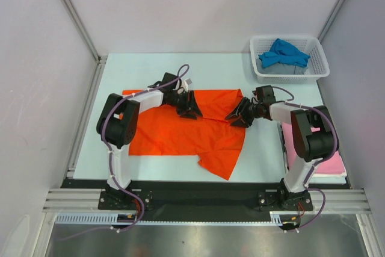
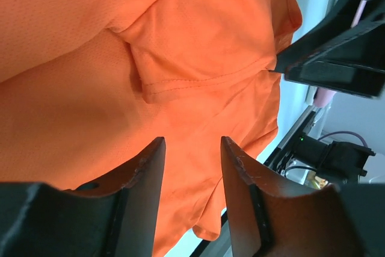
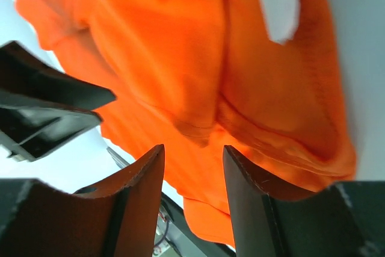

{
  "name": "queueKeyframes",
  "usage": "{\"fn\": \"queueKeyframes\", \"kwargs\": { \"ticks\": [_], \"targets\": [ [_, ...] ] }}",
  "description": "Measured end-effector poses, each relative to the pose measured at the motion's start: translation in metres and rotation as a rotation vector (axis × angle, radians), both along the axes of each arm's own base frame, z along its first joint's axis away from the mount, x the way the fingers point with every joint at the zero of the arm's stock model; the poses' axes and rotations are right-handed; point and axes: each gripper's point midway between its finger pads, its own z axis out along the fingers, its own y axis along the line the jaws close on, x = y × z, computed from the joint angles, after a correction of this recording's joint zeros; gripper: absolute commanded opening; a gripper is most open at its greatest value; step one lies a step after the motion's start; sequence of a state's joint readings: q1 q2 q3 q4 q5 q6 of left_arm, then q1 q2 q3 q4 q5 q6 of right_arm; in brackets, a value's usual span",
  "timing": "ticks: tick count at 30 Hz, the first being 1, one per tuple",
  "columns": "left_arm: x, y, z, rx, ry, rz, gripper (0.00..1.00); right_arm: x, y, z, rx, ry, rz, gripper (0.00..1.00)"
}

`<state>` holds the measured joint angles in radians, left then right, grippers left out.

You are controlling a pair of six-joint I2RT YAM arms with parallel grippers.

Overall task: Fold and stack the t-shirts
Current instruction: Fold the tshirt

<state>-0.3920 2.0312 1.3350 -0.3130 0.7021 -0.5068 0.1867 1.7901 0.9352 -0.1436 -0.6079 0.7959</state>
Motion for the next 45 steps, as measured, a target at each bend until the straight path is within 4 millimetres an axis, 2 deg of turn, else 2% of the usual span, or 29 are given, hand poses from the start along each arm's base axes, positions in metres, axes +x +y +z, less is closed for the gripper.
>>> {"fn": "queueKeyframes", "kwargs": {
  "ticks": [4, 6, 7, 10, 14, 24, 27, 28, 35, 38, 39, 41, 42, 45],
  "targets": [
    [-0.001, 0.0, -0.003, 0.002, 0.018, 0.008, 0.5, 0.008, 0.002, 0.008, 0.023, -0.034, -0.012, 0.45],
    [-0.001, -0.001, -0.003, 0.001, 0.019, 0.01, 0.55, 0.01, 0.002, 0.009, 0.03, -0.036, -0.019, 0.45],
    [-0.001, -0.001, -0.003, 0.002, 0.021, 0.01, 0.62, 0.011, 0.002, 0.01, 0.032, -0.038, -0.024, 0.45],
    [-0.001, 0.001, -0.005, 0.017, 0.027, 0.016, 0.64, 0.012, 0.002, 0.01, 0.036, -0.039, -0.028, 0.45],
    [0.004, 0.003, -0.006, 0.049, 0.039, 0.033, 0.53, 0.013, 0.002, 0.009, 0.037, -0.036, -0.032, 0.43],
    [0.011, 0.001, -0.026, 0.078, 0.084, 0.06, 0.48, 0.011, 0.004, -0.001, 0.055, -0.006, -0.029, 0.4],
    [0.019, -0.001, -0.024, 0.092, 0.057, 0.072, 0.45, 0.01, 0.005, -0.001, 0.062, -0.001, -0.022, 0.28],
    [0.023, -0.002, -0.024, 0.094, 0.05, 0.076, 0.44, 0.009, 0.006, -0.002, 0.065, 0.002, -0.019, 0.27],
    [0.033, -0.007, -0.028, 0.091, 0.057, 0.092, 0.38, 0.006, 0.006, -0.009, 0.072, 0.027, -0.009, 0.32],
    [0.033, -0.007, -0.03, 0.091, 0.062, 0.093, 0.27, 0.008, 0.005, -0.009, 0.071, 0.022, -0.005, 0.27],
    [0.033, -0.008, -0.031, 0.092, 0.066, 0.095, 0.19, 0.009, 0.005, -0.009, 0.073, 0.022, -0.004, 0.19],
    [0.033, -0.007, -0.033, 0.095, 0.071, 0.096, 0.12, 0.009, 0.004, -0.009, 0.076, 0.022, 0.0, 0.1],
    [0.032, -0.007, -0.033, 0.098, 0.074, 0.097, 0.09, 0.008, 0.004, -0.009, 0.078, 0.023, 0.002, 0.0],
    [0.033, -0.006, -0.032, 0.116, 0.072, 0.098, 0.03, 0.007, 0.004, -0.007, 0.081, 0.027, 0.014, 0.0]
  ]
}}
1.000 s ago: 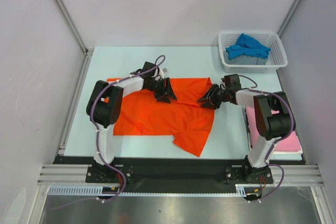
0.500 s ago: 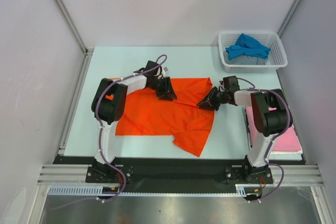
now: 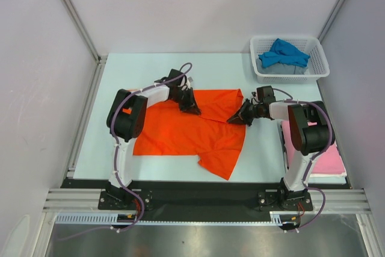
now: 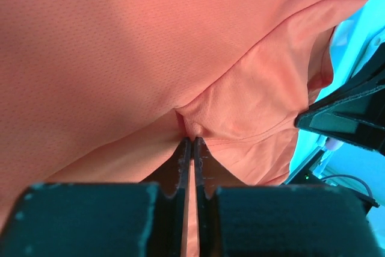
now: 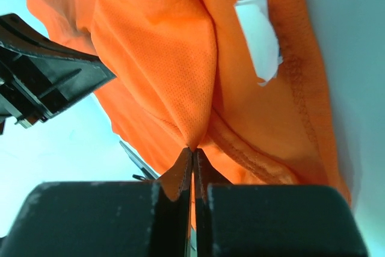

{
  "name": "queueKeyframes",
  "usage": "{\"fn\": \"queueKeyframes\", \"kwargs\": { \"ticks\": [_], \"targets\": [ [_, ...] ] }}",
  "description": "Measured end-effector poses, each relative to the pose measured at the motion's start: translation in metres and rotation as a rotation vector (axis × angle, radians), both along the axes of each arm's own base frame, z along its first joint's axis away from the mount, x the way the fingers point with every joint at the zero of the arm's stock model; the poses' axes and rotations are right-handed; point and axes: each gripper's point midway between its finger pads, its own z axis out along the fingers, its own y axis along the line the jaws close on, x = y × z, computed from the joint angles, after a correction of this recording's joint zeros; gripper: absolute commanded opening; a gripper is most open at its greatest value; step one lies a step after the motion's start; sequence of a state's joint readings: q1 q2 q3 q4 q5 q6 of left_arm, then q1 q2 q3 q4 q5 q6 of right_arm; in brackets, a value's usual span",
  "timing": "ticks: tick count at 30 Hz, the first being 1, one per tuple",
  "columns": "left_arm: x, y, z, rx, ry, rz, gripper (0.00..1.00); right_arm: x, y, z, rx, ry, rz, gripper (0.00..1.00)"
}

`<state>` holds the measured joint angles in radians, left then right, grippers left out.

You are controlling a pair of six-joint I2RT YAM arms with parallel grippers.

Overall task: Fold and stack the t-shirts
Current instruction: Fold the tshirt

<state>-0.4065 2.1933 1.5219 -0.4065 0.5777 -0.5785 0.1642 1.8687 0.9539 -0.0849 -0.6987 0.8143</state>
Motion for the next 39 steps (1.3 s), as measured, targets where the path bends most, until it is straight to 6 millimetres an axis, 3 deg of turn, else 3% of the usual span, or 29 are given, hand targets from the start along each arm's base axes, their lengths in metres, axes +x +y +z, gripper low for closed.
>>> {"fn": "queueKeyframes", "kwargs": {
  "ticks": [11, 16, 17, 18, 19, 26, 28, 29, 32, 35, 37, 39],
  "targets": [
    [0.008, 0.004, 0.014, 0.052, -0.022, -0.014, 0.0, -0.009, 0.002, 0.003, -0.006, 0.006, 0.059, 0.0],
    [0.006, 0.006, 0.011, 0.07, -0.016, -0.024, 0.03, -0.011, 0.005, 0.003, -0.007, 0.007, 0.072, 0.0],
    [0.005, 0.007, 0.009, 0.074, -0.011, -0.027, 0.1, -0.012, 0.005, 0.003, -0.007, 0.009, 0.074, 0.01],
    [0.004, 0.007, 0.007, 0.077, -0.006, -0.029, 0.15, -0.013, 0.005, 0.003, -0.009, 0.011, 0.076, 0.11],
    [0.003, 0.008, 0.005, 0.081, 0.001, -0.031, 0.25, -0.014, 0.005, 0.002, -0.009, 0.016, 0.076, 0.13],
    [0.001, 0.012, 0.005, 0.103, -0.004, -0.051, 0.55, -0.013, 0.0, 0.004, -0.048, 0.023, 0.091, 0.24],
    [0.004, 0.016, 0.009, 0.117, -0.024, -0.059, 0.62, -0.002, -0.005, 0.012, -0.099, -0.01, 0.104, 0.29],
    [0.004, 0.019, 0.013, 0.12, -0.033, -0.064, 0.65, 0.005, -0.007, 0.017, -0.129, -0.026, 0.11, 0.36],
    [0.013, 0.035, 0.032, 0.119, -0.063, -0.051, 0.68, 0.046, -0.017, 0.048, -0.245, -0.164, 0.113, 0.48],
    [0.036, 0.063, 0.062, 0.111, -0.133, 0.009, 0.65, 0.089, -0.029, 0.081, -0.343, -0.299, 0.092, 0.51],
    [0.057, 0.095, 0.082, 0.121, -0.196, 0.078, 0.6, 0.116, -0.038, 0.091, -0.408, -0.355, 0.075, 0.5],
    [0.074, 0.13, 0.096, 0.134, -0.242, 0.15, 0.57, 0.139, -0.045, 0.089, -0.467, -0.387, 0.075, 0.3]
  ]
}}
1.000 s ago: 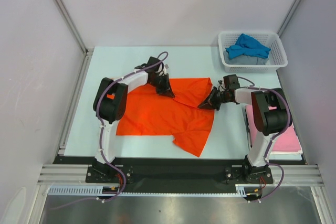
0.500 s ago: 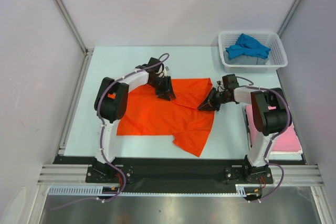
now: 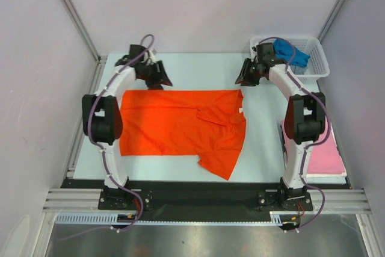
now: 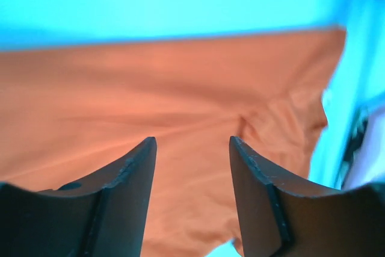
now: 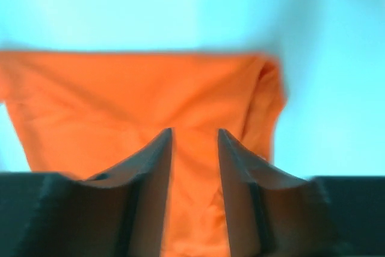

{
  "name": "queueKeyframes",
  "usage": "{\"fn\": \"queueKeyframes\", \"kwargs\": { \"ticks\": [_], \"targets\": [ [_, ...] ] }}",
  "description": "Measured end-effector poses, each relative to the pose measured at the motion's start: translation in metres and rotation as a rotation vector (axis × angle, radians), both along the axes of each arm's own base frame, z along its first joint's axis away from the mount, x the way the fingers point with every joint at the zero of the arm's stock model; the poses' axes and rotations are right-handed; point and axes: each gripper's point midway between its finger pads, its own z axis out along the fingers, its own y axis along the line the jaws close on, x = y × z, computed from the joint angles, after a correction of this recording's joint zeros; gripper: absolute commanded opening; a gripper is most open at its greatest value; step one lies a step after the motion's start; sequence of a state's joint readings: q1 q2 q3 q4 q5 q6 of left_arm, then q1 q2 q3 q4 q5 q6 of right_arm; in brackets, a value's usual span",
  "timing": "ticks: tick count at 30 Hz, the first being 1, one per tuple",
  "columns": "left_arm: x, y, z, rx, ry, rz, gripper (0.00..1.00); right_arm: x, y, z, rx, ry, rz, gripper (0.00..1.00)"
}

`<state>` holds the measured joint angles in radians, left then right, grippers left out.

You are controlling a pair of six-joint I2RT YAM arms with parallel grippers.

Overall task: Fold and stack the t-shirts
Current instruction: Fold the tshirt

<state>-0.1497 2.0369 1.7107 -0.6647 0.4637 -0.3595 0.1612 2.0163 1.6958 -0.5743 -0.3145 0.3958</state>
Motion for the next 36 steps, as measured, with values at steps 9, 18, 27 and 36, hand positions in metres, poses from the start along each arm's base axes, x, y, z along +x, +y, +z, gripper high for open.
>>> {"fn": "queueKeyframes", "kwargs": {
  "ticks": [9, 18, 27, 36],
  "targets": [
    [0.026, 0.088, -0.006, 0.03, -0.024, 0.194, 0.5, 0.022, -0.009, -0.075, -0.082, 0.121, 0.008, 0.0],
    [0.026, 0.105, -0.049, 0.034, 0.059, 0.237, 0.49, 0.031, -0.009, -0.088, -0.118, 0.134, 0.017, 0.0],
    [0.018, 0.132, -0.076, 0.057, 0.121, 0.302, 0.49, 0.027, -0.021, -0.101, -0.226, 0.13, 0.018, 0.04],
    [0.018, 0.146, -0.079, 0.121, 0.118, 0.324, 0.53, 0.026, -0.023, -0.099, -0.36, 0.117, 0.015, 0.21]
  ]
}}
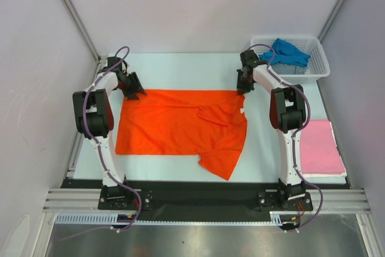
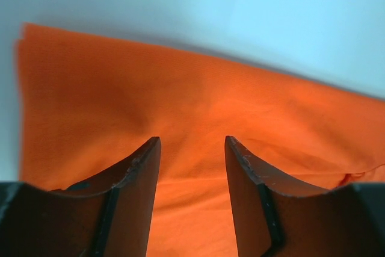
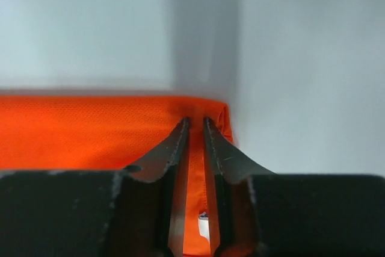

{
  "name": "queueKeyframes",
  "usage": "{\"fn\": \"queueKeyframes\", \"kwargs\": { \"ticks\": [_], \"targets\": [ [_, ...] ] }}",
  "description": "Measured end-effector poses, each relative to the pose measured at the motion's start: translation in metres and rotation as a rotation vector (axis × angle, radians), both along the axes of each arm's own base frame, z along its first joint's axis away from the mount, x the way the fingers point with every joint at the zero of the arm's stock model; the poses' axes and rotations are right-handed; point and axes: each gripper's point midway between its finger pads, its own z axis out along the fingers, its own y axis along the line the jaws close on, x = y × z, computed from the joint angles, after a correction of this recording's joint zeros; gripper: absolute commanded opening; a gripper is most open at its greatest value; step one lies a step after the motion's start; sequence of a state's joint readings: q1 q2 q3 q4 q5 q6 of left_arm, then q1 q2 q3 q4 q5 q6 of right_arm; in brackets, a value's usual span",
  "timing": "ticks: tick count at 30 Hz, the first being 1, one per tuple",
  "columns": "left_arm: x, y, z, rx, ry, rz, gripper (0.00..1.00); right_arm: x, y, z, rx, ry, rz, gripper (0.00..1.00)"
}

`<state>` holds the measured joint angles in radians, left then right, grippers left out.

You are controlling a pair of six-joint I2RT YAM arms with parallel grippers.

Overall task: Fold and stack the t-shirts
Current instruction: Fold the tshirt

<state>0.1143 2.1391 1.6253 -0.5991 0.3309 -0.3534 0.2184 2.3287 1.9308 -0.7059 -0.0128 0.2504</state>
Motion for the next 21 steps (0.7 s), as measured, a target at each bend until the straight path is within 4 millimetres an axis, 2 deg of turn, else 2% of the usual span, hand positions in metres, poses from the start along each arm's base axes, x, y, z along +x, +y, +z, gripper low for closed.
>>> {"fn": "queueKeyframes", "kwargs": {
  "ticks": [1, 4, 7, 9, 15, 21],
  "targets": [
    [0.001, 0.005, 0.002, 0.024, -0.003, 0.003, 0.52, 0.0, -0.001, 0.001, -0.017, 0.001, -0.002, 0.23],
    [0.013, 0.024, 0.016, 0.092, -0.038, 0.012, 0.44, -0.004, -0.005, 0.002, -0.064, 0.011, -0.007, 0.38],
    [0.026, 0.043, 0.031, 0.144, -0.092, 0.022, 0.46, -0.006, -0.005, 0.007, -0.093, 0.016, -0.01, 0.45],
    [0.031, 0.054, 0.035, 0.172, -0.113, 0.025, 0.51, -0.006, -0.005, 0.01, -0.102, 0.014, -0.015, 0.48],
    [0.039, 0.071, 0.018, 0.225, -0.1, 0.006, 0.56, -0.01, -0.007, 0.01, -0.125, 0.03, -0.027, 0.52],
    [0.038, 0.074, -0.013, 0.233, -0.042, -0.015, 0.52, -0.008, -0.009, 0.017, -0.132, 0.022, -0.032, 0.52]
  ]
}}
